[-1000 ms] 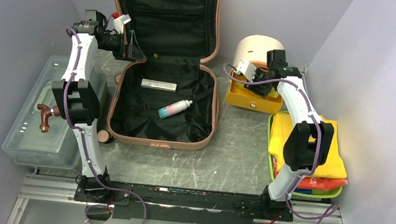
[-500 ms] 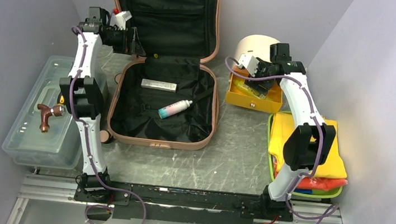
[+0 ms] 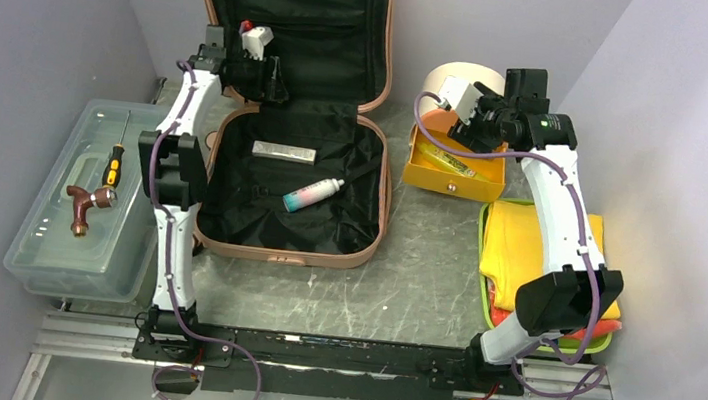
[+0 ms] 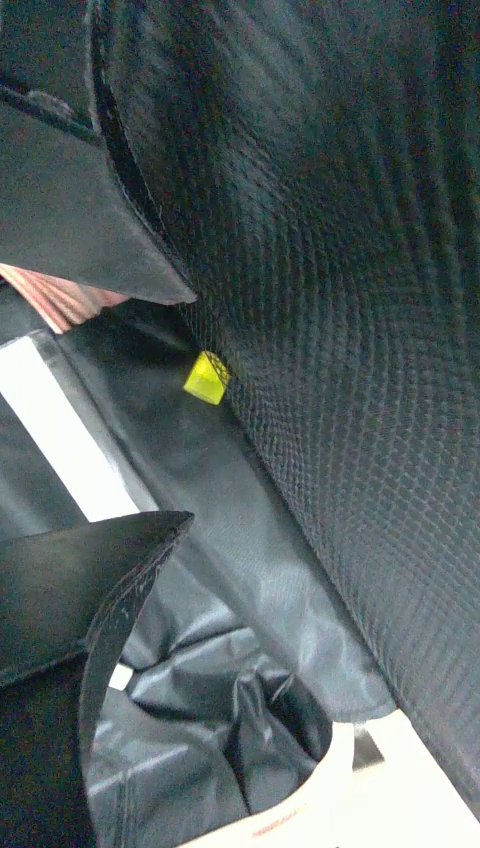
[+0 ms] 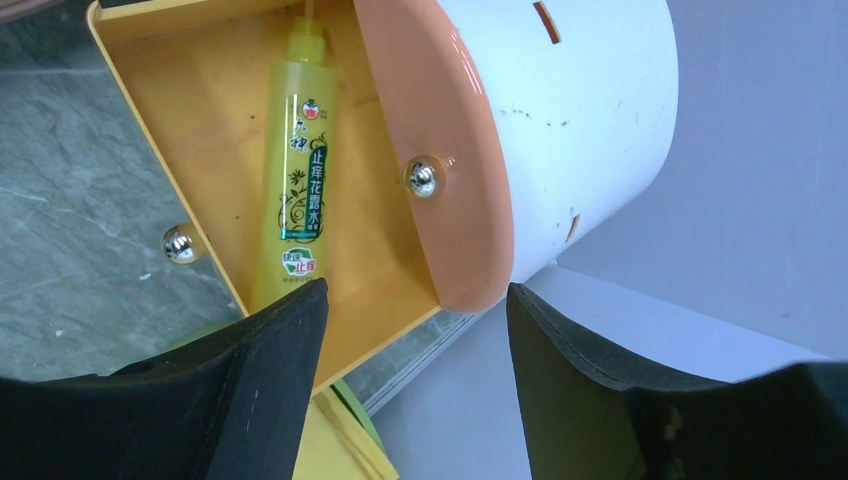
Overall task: Open, take out, and arrange the luggage
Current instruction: Place the makeup in the drawer, then close the drawer in the storage box.
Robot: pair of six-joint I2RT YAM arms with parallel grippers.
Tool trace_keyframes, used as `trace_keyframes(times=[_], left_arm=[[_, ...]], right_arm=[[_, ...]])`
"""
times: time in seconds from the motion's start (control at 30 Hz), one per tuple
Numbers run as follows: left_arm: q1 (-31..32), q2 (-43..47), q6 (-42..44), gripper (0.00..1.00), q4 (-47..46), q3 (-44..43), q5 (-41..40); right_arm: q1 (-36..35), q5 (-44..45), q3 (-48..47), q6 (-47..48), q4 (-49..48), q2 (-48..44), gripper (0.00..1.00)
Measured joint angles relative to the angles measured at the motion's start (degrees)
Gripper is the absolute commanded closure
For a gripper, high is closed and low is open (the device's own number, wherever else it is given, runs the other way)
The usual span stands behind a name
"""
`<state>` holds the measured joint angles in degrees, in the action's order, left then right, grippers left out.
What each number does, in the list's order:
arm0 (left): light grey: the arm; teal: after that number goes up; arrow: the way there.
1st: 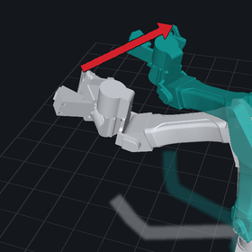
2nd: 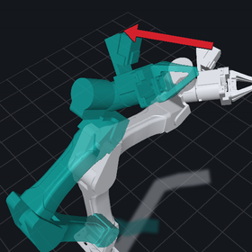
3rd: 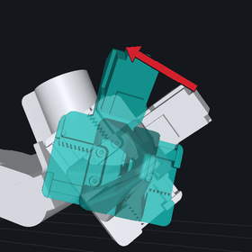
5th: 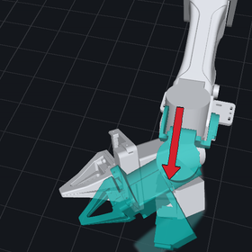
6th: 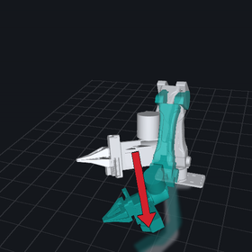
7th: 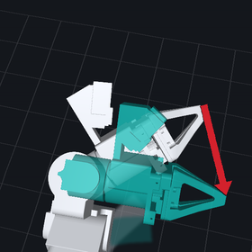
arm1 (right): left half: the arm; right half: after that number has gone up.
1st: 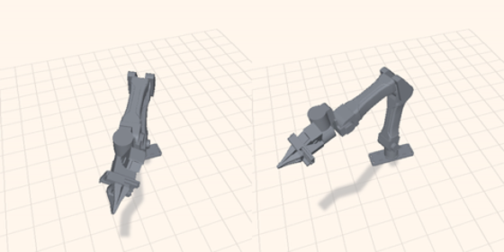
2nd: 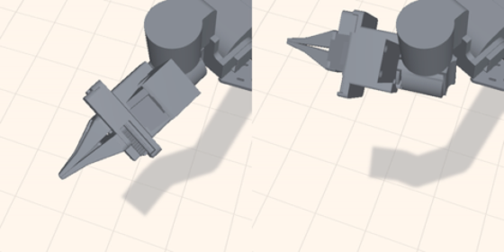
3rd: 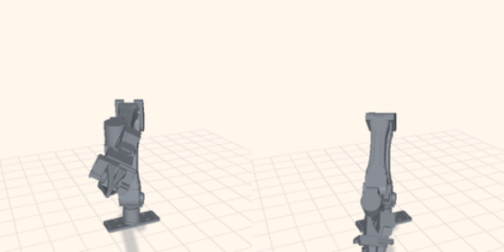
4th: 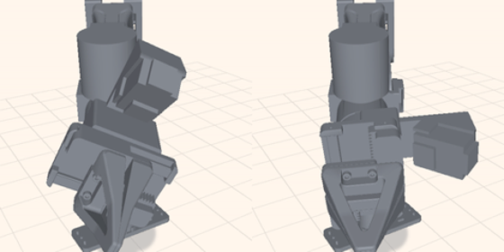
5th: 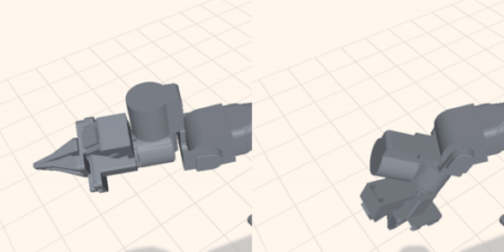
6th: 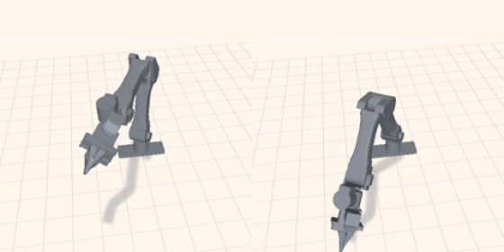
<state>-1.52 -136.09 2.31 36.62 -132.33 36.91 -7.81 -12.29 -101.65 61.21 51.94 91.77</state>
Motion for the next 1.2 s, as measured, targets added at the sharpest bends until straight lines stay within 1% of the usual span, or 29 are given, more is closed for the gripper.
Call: trace_keyframes(times=[0.03,0.2,0.33,0.4,0.47,0.53,0.63,0.73,0.83,1.2], left_arm=[[0.57,-0.63,0.09,0.22,-1.07,0.0,-0.92],[2.1,-3.15,0.02,0.23,-3.58,0.17,-4.26],[3.02,-3.45,0.0,0.31,-4.37,0.35,-7.08],[3.43,-3.48,0.02,0.38,-4.59,0.35,-8.83],[3.65,-3.48,0.11,0.49,-4.81,0.44,-10.21],[3.69,-3.48,-0.02,0.58,-5.35,0.76,-11.13],[3.54,-3.52,0.37,0.75,-6.23,1.25,-12.44],[3.37,-3.52,0.52,0.89,-6.56,1.51,-12.98],[3.34,-3.52,0.74,1.0,-6.45,1.51,-12.46],[3.15,-2.47,1.33,1.0,-5.33,1.55,-7.17]], right_arm=[[0.0,0.0,0.0,0.0,0.0,-0.26,0.32],[-0.04,0.24,0.02,-0.15,0.13,-0.61,0.32],[-0.15,0.24,0.02,-0.22,0.39,-0.85,0.32],[-0.24,0.24,0.02,-0.22,0.46,-0.94,0.32],[-0.31,0.24,0.02,-0.22,0.57,-0.94,0.32],[-0.48,0.24,0.02,-0.22,0.66,-0.94,0.32],[-0.59,0.26,0.02,-0.22,0.76,-1.01,0.32],[-0.7,0.26,0.04,-0.22,0.74,-1.14,0.32],[-0.79,0.42,0.22,-0.24,0.74,-1.49,0.32],[-0.85,4.46,2.99,-2.45,-2.32,-3.93,0.32]])
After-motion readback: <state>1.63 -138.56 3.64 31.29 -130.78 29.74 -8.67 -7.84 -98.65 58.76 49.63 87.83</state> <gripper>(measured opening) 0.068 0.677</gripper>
